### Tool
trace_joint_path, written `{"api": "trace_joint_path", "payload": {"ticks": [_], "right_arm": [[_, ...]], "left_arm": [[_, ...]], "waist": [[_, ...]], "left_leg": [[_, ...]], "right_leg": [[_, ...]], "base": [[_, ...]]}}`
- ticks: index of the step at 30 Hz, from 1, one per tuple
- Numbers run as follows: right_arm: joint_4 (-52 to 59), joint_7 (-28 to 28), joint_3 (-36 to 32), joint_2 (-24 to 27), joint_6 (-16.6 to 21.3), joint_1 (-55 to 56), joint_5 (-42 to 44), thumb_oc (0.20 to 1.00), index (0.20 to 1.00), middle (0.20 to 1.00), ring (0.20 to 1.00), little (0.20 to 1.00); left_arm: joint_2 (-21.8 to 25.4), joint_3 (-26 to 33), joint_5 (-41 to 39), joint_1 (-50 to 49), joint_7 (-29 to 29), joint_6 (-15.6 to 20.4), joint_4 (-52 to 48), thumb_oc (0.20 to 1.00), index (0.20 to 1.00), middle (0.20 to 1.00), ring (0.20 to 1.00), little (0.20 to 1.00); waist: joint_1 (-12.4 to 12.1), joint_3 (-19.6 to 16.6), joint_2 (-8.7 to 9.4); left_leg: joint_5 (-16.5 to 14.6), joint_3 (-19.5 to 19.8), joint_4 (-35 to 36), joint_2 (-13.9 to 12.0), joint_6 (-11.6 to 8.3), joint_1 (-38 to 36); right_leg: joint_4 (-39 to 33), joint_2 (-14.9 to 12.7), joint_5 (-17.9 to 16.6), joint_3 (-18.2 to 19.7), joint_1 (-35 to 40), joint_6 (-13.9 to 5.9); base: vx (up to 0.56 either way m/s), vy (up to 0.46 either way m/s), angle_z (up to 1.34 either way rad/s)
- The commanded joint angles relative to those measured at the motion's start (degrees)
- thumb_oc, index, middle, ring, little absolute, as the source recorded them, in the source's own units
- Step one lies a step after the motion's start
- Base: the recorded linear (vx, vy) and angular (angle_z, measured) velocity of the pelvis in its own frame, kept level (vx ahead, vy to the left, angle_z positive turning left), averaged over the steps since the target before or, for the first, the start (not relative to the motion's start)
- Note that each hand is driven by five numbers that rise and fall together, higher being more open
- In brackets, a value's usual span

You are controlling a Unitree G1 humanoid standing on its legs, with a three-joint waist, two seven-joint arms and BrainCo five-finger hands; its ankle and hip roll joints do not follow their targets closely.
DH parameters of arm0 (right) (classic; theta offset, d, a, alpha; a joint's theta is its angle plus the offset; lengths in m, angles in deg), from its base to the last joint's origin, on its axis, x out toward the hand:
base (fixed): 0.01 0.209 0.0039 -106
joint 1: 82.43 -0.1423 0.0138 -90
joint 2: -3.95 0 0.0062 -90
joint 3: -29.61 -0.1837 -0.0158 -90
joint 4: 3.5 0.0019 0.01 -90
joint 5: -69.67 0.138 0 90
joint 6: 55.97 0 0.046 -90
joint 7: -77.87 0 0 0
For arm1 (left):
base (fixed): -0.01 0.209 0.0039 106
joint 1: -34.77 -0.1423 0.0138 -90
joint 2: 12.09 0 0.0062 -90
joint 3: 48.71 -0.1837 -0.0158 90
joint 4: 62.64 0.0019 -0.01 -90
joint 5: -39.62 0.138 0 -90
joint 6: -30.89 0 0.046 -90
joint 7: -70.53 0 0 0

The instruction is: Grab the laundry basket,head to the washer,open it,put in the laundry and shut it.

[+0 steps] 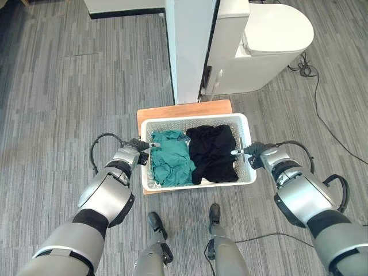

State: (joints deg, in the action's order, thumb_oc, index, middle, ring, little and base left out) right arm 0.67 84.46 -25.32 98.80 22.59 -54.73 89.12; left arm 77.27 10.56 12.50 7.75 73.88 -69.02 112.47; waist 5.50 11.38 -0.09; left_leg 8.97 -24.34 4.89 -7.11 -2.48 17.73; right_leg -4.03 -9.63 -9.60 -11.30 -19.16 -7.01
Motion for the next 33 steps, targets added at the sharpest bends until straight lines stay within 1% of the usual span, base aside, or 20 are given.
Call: {"api": "trace_joint_path", "payload": {"ticks": [1,3,8,11,16,19,20,21,22,23,27,33], "right_arm": [[-6.73,0.27,1.34,-0.45,1.34,-10.14,0.20,1.000,1.000,1.000,1.000,1.000],[-6.63,0.40,0.17,-0.36,1.50,-9.58,2.24,1.000,1.000,1.000,1.000,1.000],[-7.86,0.67,-0.23,-0.96,1.30,-8.40,1.72,1.000,1.000,1.000,1.000,1.000],[-8.10,0.45,-1.28,-2.02,1.70,-7.90,2.95,1.000,1.000,1.000,1.000,1.000],[-4.66,-1.41,-4.67,-3.02,4.00,-5.06,8.93,1.000,1.000,1.000,1.000,1.000],[-3.75,-1.75,-4.93,-2.84,4.44,-4.35,8.26,1.000,1.000,1.000,1.000,1.000],[-3.63,-1.79,-5.19,-2.73,4.44,-4.19,8.32,1.000,1.000,1.000,1.000,1.000],[-3.60,-1.86,-5.28,-2.62,4.51,-4.07,8.18,0.827,0.827,0.827,0.827,0.827],[-3.68,-1.90,-5.33,-2.45,4.57,-4.05,7.99,0.473,0.473,0.473,0.473,0.473],[-3.72,-1.98,-5.44,-2.23,4.53,-3.93,7.79,0.200,0.200,0.200,0.200,0.200],[-4.62,-1.45,-5.06,-1.67,4.37,-3.88,7.17,0.200,0.200,0.200,0.200,0.200],[-5.42,-0.90,-5.16,-1.53,4.25,-3.07,7.04,0.200,0.200,0.200,0.200,0.200]], "left_arm": [[1.61,-1.10,-0.57,9.04,0.63,2.01,4.48,1.000,1.000,1.000,1.000,1.000],[1.12,-0.96,-0.88,8.44,0.35,1.95,4.23,1.000,1.000,1.000,1.000,1.000],[-0.18,-1.64,1.36,6.78,-0.22,1.11,5.13,1.000,1.000,1.000,1.000,1.000],[-1.24,-1.27,1.16,6.51,0.18,1.23,4.98,1.000,1.000,1.000,1.000,1.000],[-2.94,0.19,-1.79,6.86,1.16,3.27,1.94,1.000,1.000,1.000,1.000,1.000],[-3.97,0.43,-2.98,6.15,0.80,3.44,1.50,1.000,1.000,1.000,1.000,1.000],[-4.38,0.54,-3.04,5.86,0.71,3.52,1.39,0.831,0.831,0.831,0.831,0.831],[-4.67,0.51,-3.20,5.60,0.65,3.54,1.35,0.498,0.498,0.498,0.498,0.498],[-5.03,0.52,-3.33,5.38,0.50,3.44,1.36,0.200,0.200,0.200,0.200,0.200],[-5.34,0.71,-3.81,4.84,0.33,3.44,1.17,0.200,0.200,0.200,0.200,0.200],[-6.13,0.65,-3.66,4.32,0.17,3.36,1.01,0.200,0.200,0.200,0.200,0.200],[-5.26,0.15,-1.14,3.92,-0.21,2.93,1.73,0.200,0.200,0.200,0.200,0.200]], "waist": [[-1.62,4.34,-1.12],[-1.57,4.28,-1.15],[-1.57,4.15,-1.17],[-1.59,4.12,-1.18],[-1.36,4.08,-1.20],[-1.26,3.92,-1.34],[-1.15,3.86,-1.37],[-1.12,3.79,-1.40],[-1.08,3.70,-1.38],[-1.03,3.65,-1.39],[-0.96,3.46,-1.42],[-1.07,3.17,-1.38]], "left_leg": [[2.41,9.12,0.11,-2.09,-4.17,1.72],[2.39,9.14,0.11,-1.99,-4.19,2.09],[2.25,9.47,0.11,-1.93,-4.01,2.43],[2.20,9.58,0.11,-1.85,-3.94,2.41],[1.96,9.56,0.11,-1.57,-3.82,2.59],[1.91,9.53,0.11,-1.41,-3.78,2.91],[1.84,9.51,0.11,-1.38,-3.78,2.93],[1.81,9.52,0.11,-1.38,-3.78,2.94],[1.76,9.60,0.11,-1.34,-3.75,2.91],[1.76,9.62,0.11,-1.32,-3.75,2.90],[1.74,9.76,0.11,-1.28,-3.76,2.94],[1.72,9.72,0.11,-1.31,-3.73,2.70]], "right_leg": [[-0.97,-0.42,-2.52,-1.66,-0.15,-2.88],[-0.97,-0.37,-2.59,-1.60,-0.50,-2.90],[-0.97,-0.29,-2.54,-1.68,-0.75,-2.81],[-0.97,-0.29,-2.51,-1.68,-0.67,-2.82],[-0.97,-0.29,-2.49,-1.55,-0.96,-2.93],[-0.97,-0.28,-2.52,-1.48,-1.26,-2.98],[-0.97,-0.31,-2.54,-1.44,-1.34,-3.01],[-0.97,-0.33,-2.55,-1.44,-1.38,-3.01],[-0.97,-0.33,-2.57,-1.48,-1.37,-3.02],[-0.97,-0.39,-2.64,-1.49,-1.34,-3.03],[-0.97,-0.42,-2.60,-1.62,-1.28,-2.97],[-0.97,-0.46,-2.56,-1.70,-1.02,-2.95]], "base": [[0.00,0.000,0.00],[0.03,-0.002,-0.02],[0.00,0.000,0.00],[0.00,0.000,0.00],[0.00,0.000,0.00],[0.00,0.000,0.00],[0.00,0.000,0.00],[0.00,0.000,0.00],[0.00,0.000,0.00],[0.00,0.000,0.00],[0.00,0.000,0.00],[0.00,0.000,0.00]]}}
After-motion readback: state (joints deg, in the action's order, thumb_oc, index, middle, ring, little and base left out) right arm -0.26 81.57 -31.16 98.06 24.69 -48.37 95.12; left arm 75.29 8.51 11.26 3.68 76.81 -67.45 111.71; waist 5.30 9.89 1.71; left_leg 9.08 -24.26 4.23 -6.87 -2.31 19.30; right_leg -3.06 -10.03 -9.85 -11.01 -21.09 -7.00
